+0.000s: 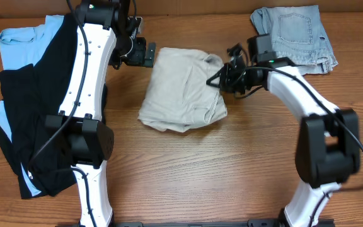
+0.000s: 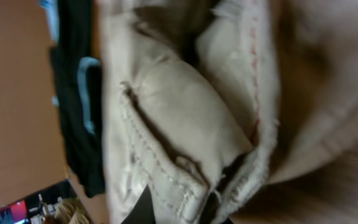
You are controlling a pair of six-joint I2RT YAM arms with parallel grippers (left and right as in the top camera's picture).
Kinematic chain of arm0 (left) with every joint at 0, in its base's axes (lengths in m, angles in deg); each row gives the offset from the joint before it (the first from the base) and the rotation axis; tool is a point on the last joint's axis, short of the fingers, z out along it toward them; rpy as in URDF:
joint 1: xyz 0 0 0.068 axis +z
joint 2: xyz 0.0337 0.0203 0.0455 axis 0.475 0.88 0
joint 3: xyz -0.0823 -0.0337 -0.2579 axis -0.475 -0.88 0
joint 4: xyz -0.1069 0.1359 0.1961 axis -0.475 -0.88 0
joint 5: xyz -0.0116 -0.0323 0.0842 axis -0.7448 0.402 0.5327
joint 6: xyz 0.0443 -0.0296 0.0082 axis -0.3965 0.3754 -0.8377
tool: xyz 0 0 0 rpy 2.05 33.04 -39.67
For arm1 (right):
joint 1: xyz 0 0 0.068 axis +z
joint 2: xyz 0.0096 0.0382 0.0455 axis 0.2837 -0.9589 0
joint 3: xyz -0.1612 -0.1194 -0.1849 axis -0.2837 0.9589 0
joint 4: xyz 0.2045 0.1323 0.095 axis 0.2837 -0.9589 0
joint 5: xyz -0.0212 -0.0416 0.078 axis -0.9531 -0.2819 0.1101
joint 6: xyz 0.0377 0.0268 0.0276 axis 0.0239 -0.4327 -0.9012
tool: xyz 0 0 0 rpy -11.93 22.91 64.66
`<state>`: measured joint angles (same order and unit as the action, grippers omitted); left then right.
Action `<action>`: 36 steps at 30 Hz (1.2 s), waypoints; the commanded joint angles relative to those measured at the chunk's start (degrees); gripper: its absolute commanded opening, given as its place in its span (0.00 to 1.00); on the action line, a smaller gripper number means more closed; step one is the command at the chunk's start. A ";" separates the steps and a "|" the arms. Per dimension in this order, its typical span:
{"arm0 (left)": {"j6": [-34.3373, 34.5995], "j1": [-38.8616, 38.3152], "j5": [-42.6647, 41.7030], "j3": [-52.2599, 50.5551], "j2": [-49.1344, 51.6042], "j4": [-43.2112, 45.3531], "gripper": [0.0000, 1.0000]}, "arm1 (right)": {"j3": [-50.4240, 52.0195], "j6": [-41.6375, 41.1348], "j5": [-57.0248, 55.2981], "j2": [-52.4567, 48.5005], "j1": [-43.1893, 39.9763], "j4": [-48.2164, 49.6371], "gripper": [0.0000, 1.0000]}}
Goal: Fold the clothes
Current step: 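Carry the beige shorts with the right gripper onto the denim shorts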
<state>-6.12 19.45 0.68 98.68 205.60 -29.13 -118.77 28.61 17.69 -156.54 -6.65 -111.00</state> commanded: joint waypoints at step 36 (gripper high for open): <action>0.28 -0.28 0.46 0.70 -0.50 -0.17 1.00 | -3.69 -42.58 -11.98 9.51 -24.61 55.23 0.04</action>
<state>-6.12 19.45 0.75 98.68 205.60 -29.26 -120.00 -9.44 8.66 -144.36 -30.83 -59.44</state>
